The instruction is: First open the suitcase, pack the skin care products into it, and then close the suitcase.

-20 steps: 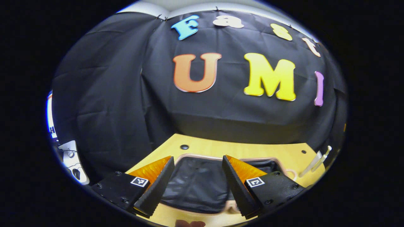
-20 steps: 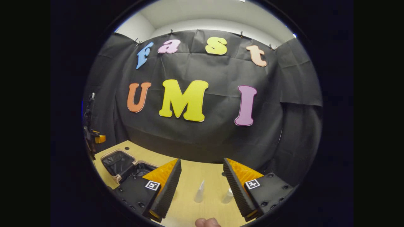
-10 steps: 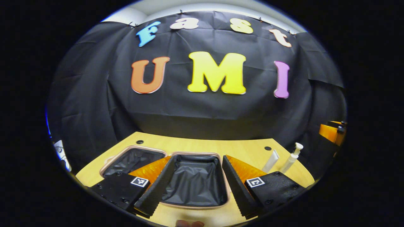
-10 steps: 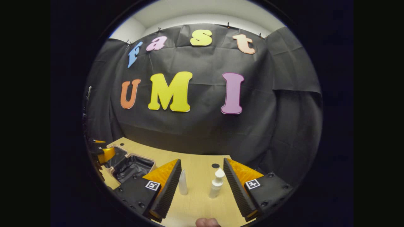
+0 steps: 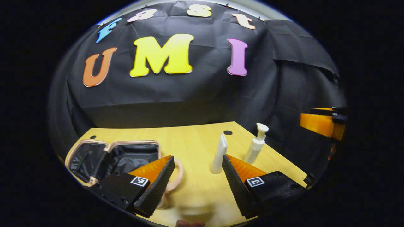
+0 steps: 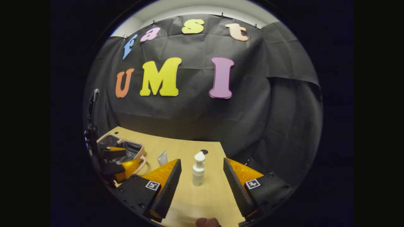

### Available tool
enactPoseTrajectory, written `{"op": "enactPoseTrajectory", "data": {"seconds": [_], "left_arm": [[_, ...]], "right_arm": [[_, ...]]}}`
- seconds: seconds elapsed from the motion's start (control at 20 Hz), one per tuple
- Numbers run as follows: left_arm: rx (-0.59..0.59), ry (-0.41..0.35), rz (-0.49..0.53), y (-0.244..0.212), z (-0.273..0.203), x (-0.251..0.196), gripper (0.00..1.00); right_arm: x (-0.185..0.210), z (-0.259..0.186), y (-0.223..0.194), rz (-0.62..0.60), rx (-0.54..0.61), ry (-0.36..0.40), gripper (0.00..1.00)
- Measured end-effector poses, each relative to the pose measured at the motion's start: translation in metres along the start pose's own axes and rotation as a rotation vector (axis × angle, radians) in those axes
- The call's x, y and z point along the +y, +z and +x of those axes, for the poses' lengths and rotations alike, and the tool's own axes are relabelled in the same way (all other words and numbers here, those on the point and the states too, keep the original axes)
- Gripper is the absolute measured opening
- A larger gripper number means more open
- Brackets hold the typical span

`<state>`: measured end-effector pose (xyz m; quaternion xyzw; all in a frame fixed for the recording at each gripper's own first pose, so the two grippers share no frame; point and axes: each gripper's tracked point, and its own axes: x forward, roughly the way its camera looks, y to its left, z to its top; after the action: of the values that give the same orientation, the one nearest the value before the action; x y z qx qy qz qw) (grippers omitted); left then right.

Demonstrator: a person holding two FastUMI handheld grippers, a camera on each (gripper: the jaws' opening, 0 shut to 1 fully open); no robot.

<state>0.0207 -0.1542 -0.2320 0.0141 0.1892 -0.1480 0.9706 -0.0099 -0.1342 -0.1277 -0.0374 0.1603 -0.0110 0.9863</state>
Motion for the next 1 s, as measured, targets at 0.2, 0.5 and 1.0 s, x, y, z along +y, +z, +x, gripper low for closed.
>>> {"op": "enactPoseTrajectory", "data": {"seconds": [0.2,0.5,1.0], "left_arm": [[0.072,-0.039,0.0,-0.038,0.059,-0.024,0.97],[0.156,-0.048,0.016,-0.072,0.116,-0.026,0.97],[0.263,-0.06,0.032,-0.099,0.145,-0.031,0.75]], "right_arm": [[-0.033,-0.003,-0.025,-0.015,0.053,-0.041,0.77],[-0.063,0.001,-0.057,0.009,0.139,-0.084,0.79],[-0.064,0.029,-0.06,0.028,0.151,-0.073,0.78]]}}
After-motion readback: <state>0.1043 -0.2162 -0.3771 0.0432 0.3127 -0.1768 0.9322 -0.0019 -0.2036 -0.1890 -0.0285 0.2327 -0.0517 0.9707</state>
